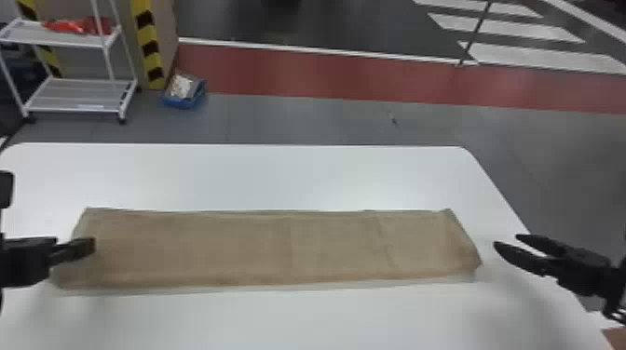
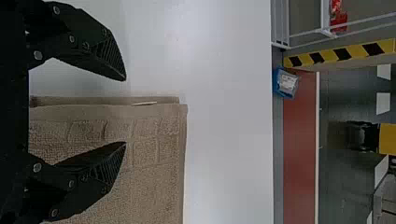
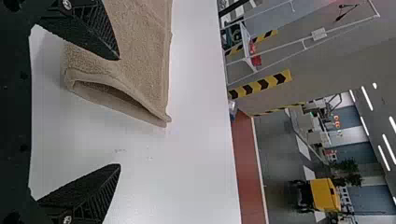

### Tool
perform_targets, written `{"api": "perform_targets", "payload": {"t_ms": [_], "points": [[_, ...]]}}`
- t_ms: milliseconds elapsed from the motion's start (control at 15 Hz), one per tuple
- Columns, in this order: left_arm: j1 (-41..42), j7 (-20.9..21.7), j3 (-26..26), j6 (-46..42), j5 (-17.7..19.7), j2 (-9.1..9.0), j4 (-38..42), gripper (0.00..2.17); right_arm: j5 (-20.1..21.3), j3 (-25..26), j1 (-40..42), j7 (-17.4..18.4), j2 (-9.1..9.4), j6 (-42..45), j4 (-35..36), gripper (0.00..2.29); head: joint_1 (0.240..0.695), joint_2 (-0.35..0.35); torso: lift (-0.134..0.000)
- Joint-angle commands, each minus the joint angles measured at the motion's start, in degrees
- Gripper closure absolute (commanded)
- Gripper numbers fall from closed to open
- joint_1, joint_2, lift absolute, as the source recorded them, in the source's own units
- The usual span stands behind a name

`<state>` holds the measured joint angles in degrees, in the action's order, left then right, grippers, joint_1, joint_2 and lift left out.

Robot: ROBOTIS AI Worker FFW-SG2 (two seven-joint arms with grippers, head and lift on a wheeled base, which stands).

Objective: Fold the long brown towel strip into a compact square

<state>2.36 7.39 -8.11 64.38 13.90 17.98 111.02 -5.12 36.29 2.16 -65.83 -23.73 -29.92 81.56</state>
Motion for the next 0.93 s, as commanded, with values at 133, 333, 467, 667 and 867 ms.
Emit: {"api": "perform_targets", "payload": {"t_ms": [133,333,467,667,867], "points": [[-0.86,0.43,1.25,2.73,-1.68,0.30,-0.71,0.76,-0.07,0.10,-0.05,0.00,0.00,0.07,0.00,0.06,0.695,-0.177,-0.124],[-1.56,0.87,1.86,5.89,-1.68,0.74,-0.63,0.79,-0.07,0.10,-0.05,-0.09,0.00,0.07,0.00,0.06,0.695,-0.181,-0.124],[-2.00,1.14,2.13,7.12,-1.68,0.83,-0.63,1.04,-0.16,0.10,-0.05,0.00,0.00,0.07,0.09,0.06,0.695,-0.184,-0.124],[-2.09,1.31,2.04,8.00,-1.51,0.83,-0.10,1.37,-1.04,0.18,-0.05,0.00,0.00,-0.28,0.17,0.06,0.695,-0.186,-0.124],[-1.83,2.19,-0.16,9.41,1.92,0.48,1.66,1.38,-2.36,0.18,0.04,-0.09,0.35,-0.98,0.70,0.06,0.695,-0.188,-0.124]]}}
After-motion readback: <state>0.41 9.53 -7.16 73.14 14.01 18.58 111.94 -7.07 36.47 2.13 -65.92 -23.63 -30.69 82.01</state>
